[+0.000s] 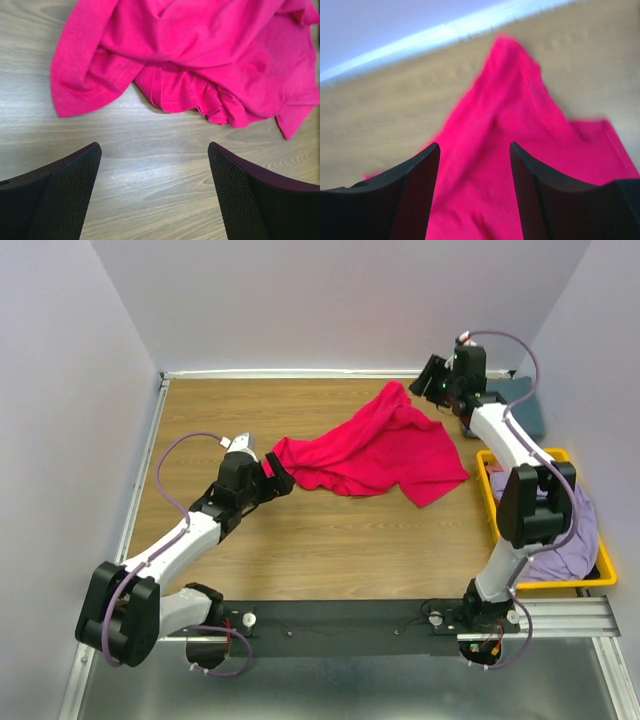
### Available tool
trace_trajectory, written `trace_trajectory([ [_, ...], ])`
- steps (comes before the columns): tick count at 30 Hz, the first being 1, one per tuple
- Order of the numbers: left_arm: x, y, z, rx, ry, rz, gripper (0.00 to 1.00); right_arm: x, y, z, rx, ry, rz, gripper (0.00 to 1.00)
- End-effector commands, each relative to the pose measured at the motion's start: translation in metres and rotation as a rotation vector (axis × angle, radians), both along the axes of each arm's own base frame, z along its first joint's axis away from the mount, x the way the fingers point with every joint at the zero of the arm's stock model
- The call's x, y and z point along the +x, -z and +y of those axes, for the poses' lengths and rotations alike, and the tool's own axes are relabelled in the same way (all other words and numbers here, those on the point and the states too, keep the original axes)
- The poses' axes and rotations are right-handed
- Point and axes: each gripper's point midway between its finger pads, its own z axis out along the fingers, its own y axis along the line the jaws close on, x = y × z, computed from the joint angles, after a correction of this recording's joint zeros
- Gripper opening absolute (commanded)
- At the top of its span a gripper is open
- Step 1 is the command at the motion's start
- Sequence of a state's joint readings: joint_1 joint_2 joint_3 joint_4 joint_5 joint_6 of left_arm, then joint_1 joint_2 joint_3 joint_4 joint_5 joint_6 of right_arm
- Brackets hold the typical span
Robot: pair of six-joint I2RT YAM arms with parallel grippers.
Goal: Fold and stack the t-shirts
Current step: Flatten the tshirt out
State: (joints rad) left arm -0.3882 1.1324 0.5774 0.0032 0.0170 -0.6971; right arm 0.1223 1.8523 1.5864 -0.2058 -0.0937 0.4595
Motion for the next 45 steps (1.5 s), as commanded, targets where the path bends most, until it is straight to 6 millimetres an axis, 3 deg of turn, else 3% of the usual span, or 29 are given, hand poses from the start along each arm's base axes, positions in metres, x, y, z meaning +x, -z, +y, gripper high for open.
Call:
trace_trajectory([
  [1,-0.005,0.015,-0.018,-0.013,0.067,0.041,0.95,-0.063,0.046,-0.018,-0.079,0.012,0.143,0.66],
  [2,-0.002,0.018,-0.023,-0.014,0.076,0.050,0.95,-0.081,0.045,-0.020,-0.082,0.009,0.155,0.65],
  [4,-0.001,0.021,-0.034,-0.012,0.101,0.055,0.93,-0.108,0.067,-0.022,-0.095,-0.005,0.222,0.64],
  [6,0.007,0.029,-0.041,0.000,0.085,0.081,0.89,-0.151,0.094,-0.026,-0.109,-0.020,0.317,0.63],
  [7,0.009,0.025,-0.043,-0.004,0.088,0.071,0.89,-0.151,0.094,-0.026,-0.109,-0.020,0.317,0.63],
  [8,0.010,0.033,-0.045,0.001,0.081,0.092,0.88,-0.167,0.111,-0.029,-0.118,-0.023,0.365,0.63],
  [10,0.017,0.038,-0.049,-0.022,0.050,0.108,0.87,-0.182,0.119,-0.034,-0.127,-0.003,0.388,0.63],
  [14,0.029,0.042,-0.057,-0.051,-0.003,0.123,0.86,-0.194,0.128,-0.031,-0.108,-0.010,0.421,0.62],
  [16,0.033,0.060,-0.057,-0.034,-0.035,0.168,0.83,-0.200,0.129,-0.030,-0.096,-0.016,0.427,0.62],
  [22,0.039,0.082,-0.047,-0.016,-0.141,0.210,0.77,-0.209,0.128,-0.030,-0.095,-0.024,0.419,0.62],
  [26,0.044,0.090,-0.044,0.001,-0.179,0.215,0.61,-0.211,0.131,-0.031,-0.100,-0.023,0.424,0.63],
  [29,0.051,0.094,-0.042,0.020,-0.197,0.208,0.38,-0.211,0.134,-0.031,-0.102,-0.026,0.431,0.63],
  [31,0.055,0.094,-0.037,0.068,-0.202,0.199,0.13,-0.210,0.140,-0.028,-0.103,-0.044,0.448,0.63],
  [32,0.056,0.094,-0.032,0.095,-0.213,0.197,0.04,-0.210,0.142,-0.027,-0.104,-0.050,0.455,0.63],
  [34,0.062,0.085,-0.012,0.196,-0.242,0.165,0.00,-0.210,0.149,-0.027,-0.107,-0.055,0.476,0.63],
  [38,0.061,0.064,0.063,0.422,-0.352,0.161,0.00,-0.211,0.154,-0.027,-0.117,-0.058,0.487,0.63],
  [41,0.069,0.027,0.140,0.530,-0.511,0.115,0.00,-0.212,0.157,-0.029,-0.130,-0.051,0.495,0.63],
  [44,0.090,-0.005,0.160,0.578,-0.561,0.040,0.00,-0.210,0.156,-0.027,-0.131,-0.055,0.493,0.63],
  [45,0.098,-0.004,0.162,0.634,-0.527,0.042,0.03,-0.210,0.157,-0.026,-0.132,-0.061,0.496,0.63],
])
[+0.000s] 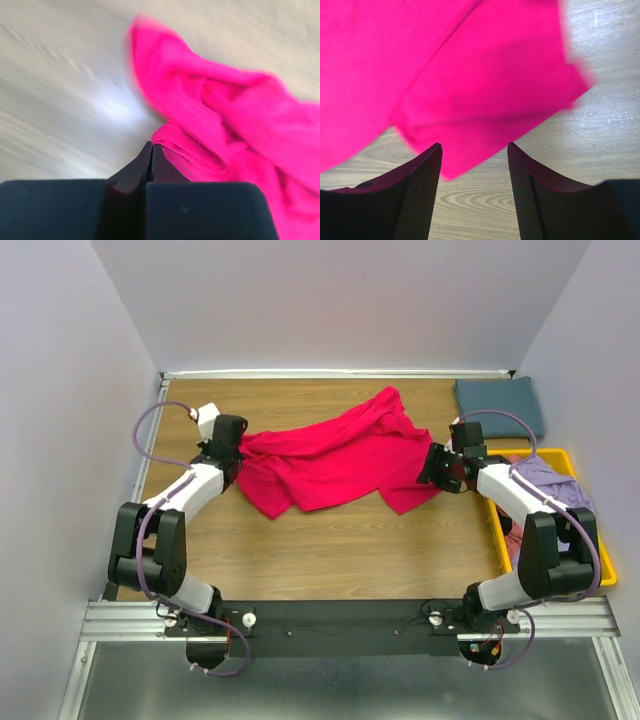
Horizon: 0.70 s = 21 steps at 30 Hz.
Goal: Fold and stack the t-shirts
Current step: Flatten the tshirt out
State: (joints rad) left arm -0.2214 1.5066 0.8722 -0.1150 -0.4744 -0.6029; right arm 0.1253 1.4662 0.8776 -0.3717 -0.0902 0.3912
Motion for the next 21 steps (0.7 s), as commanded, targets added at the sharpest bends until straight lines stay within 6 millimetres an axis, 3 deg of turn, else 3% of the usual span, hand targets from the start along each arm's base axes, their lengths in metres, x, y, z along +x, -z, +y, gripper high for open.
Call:
trace_trajectory([
  [1,0.034,-0.048,0.029,0.226,0.000,-0.050,0.08,-0.002,0.006,0.004,-0.009,-0.027,0.022,0.63],
  [2,0.045,-0.050,0.027,0.246,0.019,-0.051,0.12,0.001,0.004,0.006,-0.006,-0.031,0.016,0.63],
  [3,0.055,-0.037,0.026,0.286,0.056,-0.006,0.26,0.001,0.004,0.010,-0.007,-0.042,0.019,0.63],
  [4,0.064,-0.036,0.024,0.294,0.068,0.001,0.39,0.001,0.004,0.013,-0.007,-0.050,0.019,0.63],
  [5,0.078,-0.049,0.020,0.288,0.075,-0.013,0.48,0.002,0.003,0.015,-0.007,-0.057,0.016,0.63],
  [6,0.084,-0.043,0.015,0.275,0.094,0.007,0.62,0.003,0.000,0.020,-0.007,-0.072,0.010,0.63],
  [8,0.083,-0.048,0.008,0.221,0.088,-0.005,0.75,0.003,-0.002,0.024,-0.012,-0.083,0.007,0.63],
  [9,0.077,-0.061,0.005,0.179,0.081,-0.037,0.84,0.003,-0.003,0.025,-0.014,-0.090,0.007,0.63],
  [10,0.069,-0.062,0.004,0.149,0.070,-0.042,0.86,0.002,-0.004,0.026,-0.015,-0.092,0.005,0.63],
  [11,0.052,-0.048,0.003,0.094,0.039,-0.010,0.86,0.002,-0.006,0.025,-0.017,-0.091,0.000,0.63],
  [12,0.041,-0.057,0.000,0.044,0.034,-0.030,0.86,0.002,-0.008,0.026,-0.018,-0.095,-0.005,0.63],
  [13,0.029,-0.052,-0.003,0.009,0.031,-0.010,0.86,0.000,-0.007,0.025,-0.019,-0.095,0.001,0.63],
  [16,-0.021,-0.025,-0.015,-0.092,0.031,0.085,0.86,-0.002,-0.013,0.025,-0.022,-0.097,-0.011,0.63],
  [17,-0.039,-0.007,-0.017,-0.118,0.017,0.130,0.86,-0.003,-0.016,0.026,-0.020,-0.099,-0.018,0.63],
  [18,-0.051,-0.010,-0.024,-0.146,0.026,0.123,0.86,-0.005,-0.017,0.026,-0.019,-0.103,-0.017,0.63],
  [20,-0.080,0.011,-0.026,-0.169,0.010,0.179,0.86,-0.007,-0.018,0.027,-0.016,-0.107,-0.016,0.63],
  [21,-0.087,0.009,-0.031,-0.211,-0.008,0.159,0.86,-0.008,-0.020,0.028,-0.013,-0.108,-0.020,0.63],
])
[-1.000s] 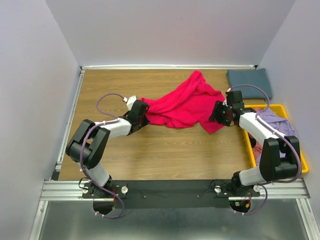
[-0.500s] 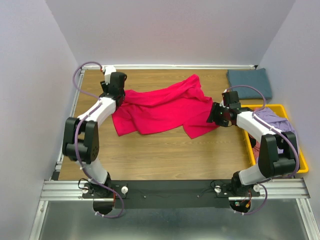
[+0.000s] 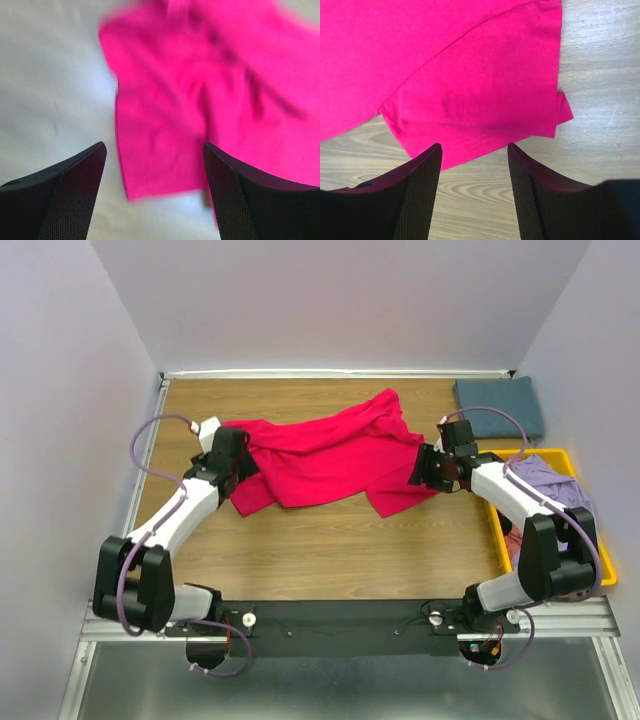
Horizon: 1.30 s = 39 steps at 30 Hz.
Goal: Fold and stack the t-shirts
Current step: Flatten the tshirt out
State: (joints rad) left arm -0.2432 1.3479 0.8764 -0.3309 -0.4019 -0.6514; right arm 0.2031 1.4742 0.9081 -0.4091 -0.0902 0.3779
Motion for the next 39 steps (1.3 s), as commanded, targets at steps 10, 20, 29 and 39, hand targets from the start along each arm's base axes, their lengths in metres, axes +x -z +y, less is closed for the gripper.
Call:
trace_trajectory([
  [10,-0.077,0.066,-0.012,-0.171,-0.167,0.204,0.79,-0.014,-0.017,0.009,0.022,-0.053,-0.027,0.63],
  [20,-0.074,0.086,-0.011,-0.146,-0.201,0.257,0.73,-0.021,-0.011,0.011,0.012,-0.069,-0.012,0.63],
  [29,-0.086,0.098,-0.009,-0.121,-0.195,0.305,0.55,-0.016,-0.009,0.010,-0.003,-0.061,-0.010,0.63],
  [39,-0.093,0.110,-0.017,-0.100,-0.153,0.345,0.33,-0.015,-0.007,0.001,-0.047,-0.032,-0.018,0.63],
])
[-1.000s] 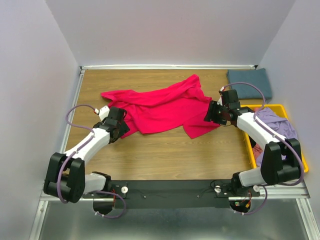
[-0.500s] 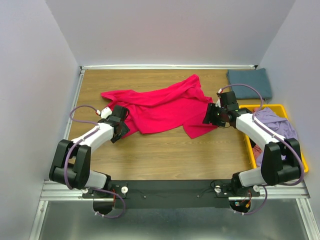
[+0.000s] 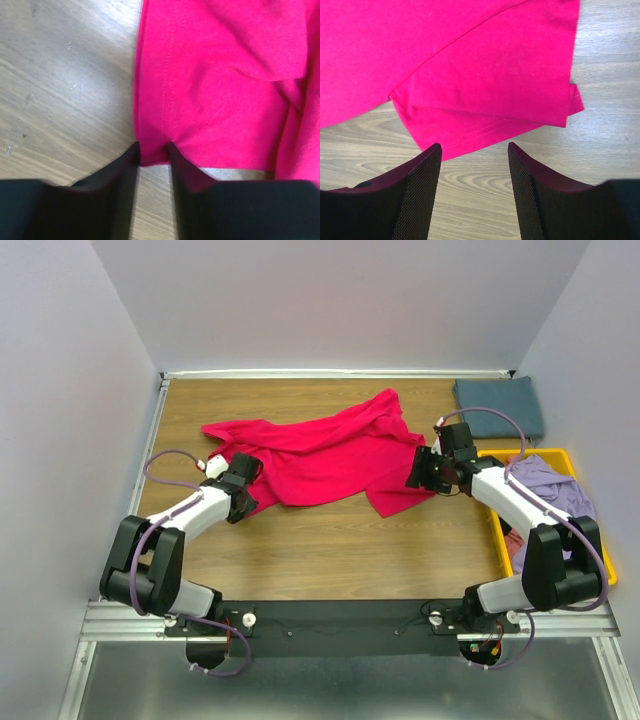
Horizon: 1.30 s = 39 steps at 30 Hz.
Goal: Fold and stack the t-shirts
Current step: Flatten the tshirt out
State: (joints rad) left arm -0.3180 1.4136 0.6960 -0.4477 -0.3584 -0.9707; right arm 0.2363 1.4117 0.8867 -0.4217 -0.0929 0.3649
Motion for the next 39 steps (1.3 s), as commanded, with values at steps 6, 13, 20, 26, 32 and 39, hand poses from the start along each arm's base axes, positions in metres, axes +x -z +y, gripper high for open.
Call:
trace_trajectory([
  [6,-0.008,-0.016,0.017,0.094,-0.003,-0.001,0.00,0.000,0.007,-0.032,-0.156,0.107,-0.002,0.64],
  [13,0.008,-0.083,0.051,0.201,-0.031,-0.172,0.00,0.008,0.019,-0.050,-0.250,0.157,0.034,0.64],
  [20,0.018,-0.108,0.068,0.272,0.007,-0.246,0.00,0.019,0.031,-0.045,-0.236,0.121,0.078,0.63],
  [26,0.027,-0.130,0.083,0.297,0.008,-0.338,0.00,0.040,0.023,-0.041,-0.237,0.120,0.052,0.61],
  [32,0.040,-0.146,0.087,0.313,0.026,-0.435,0.00,0.061,0.037,-0.035,-0.242,0.099,0.079,0.45],
  [39,0.045,-0.145,0.087,0.333,0.055,-0.485,0.00,0.080,0.058,-0.023,-0.214,0.078,0.120,0.28],
])
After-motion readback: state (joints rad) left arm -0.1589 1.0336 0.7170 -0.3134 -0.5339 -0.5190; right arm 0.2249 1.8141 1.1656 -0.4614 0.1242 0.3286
